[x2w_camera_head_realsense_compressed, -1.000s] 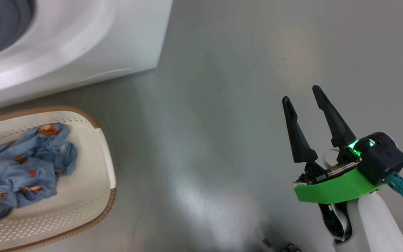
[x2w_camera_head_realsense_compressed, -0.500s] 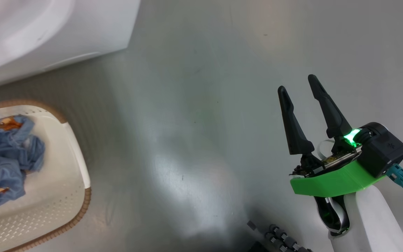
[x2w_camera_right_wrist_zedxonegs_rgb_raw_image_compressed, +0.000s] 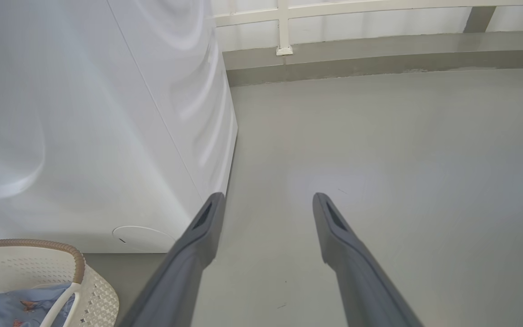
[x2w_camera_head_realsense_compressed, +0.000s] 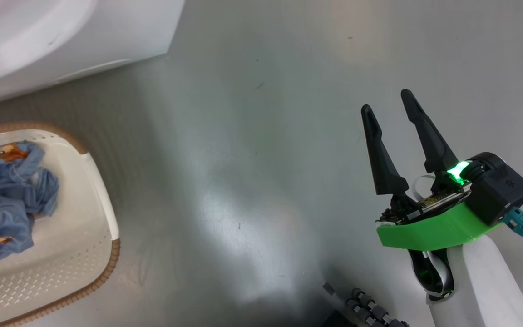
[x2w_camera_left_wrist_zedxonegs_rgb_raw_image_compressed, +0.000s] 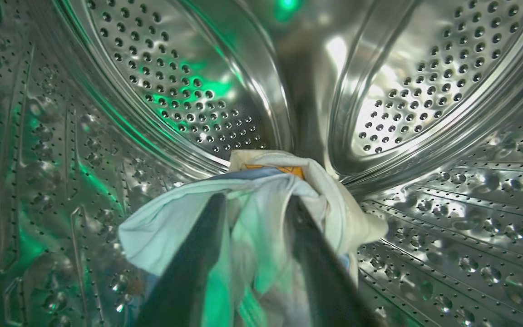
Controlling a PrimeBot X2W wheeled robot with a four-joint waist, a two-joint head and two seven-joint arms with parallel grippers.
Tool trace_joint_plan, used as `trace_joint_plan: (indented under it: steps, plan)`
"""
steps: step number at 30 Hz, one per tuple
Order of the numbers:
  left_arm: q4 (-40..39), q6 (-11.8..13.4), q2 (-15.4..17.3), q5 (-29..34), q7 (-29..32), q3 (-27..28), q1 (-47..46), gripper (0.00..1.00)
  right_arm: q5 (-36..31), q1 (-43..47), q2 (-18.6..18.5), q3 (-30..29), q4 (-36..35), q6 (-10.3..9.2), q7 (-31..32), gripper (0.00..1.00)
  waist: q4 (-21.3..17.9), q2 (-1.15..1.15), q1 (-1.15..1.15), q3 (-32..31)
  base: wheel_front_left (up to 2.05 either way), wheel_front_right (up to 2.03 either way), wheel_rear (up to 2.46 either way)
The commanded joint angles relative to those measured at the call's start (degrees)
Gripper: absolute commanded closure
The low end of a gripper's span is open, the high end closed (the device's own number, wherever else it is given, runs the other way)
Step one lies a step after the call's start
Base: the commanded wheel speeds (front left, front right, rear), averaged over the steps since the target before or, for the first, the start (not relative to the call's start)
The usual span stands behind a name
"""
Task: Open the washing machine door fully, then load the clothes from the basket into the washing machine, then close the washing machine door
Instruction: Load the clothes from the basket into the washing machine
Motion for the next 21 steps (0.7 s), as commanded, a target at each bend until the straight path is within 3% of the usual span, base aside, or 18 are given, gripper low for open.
trace_joint_plan:
  steps: [1,14,21]
  plan:
    - [-0.7,-0.7,2.4,-0.5,-0.7,0.9,-0.6,0.00,-0.2,0.9,0.0,0.8,-1.1,0.09,-0.3,0.00,0.3,0.00,0.00,-0.2,0.00,0.00,0.00]
    - [-1.8,-0.6,-0.5,-0.1,-5.3,-1.1,3.9,0.00,-2.0,1.6,0.0,-1.0,-1.1,0.09,-0.3,0.00,3.7,0.00,0.00,-3.6,0.00,0.00,0.00]
    - [-9.3,2.0,-2.7,0.1,-7.5,-2.0,12.3,0.00,-3.6,2.4,0.0,-2.5,-1.4,0.09,-0.3,0.00,6.4,0.00,0.00,-6.4,0.00,0.00,0.00]
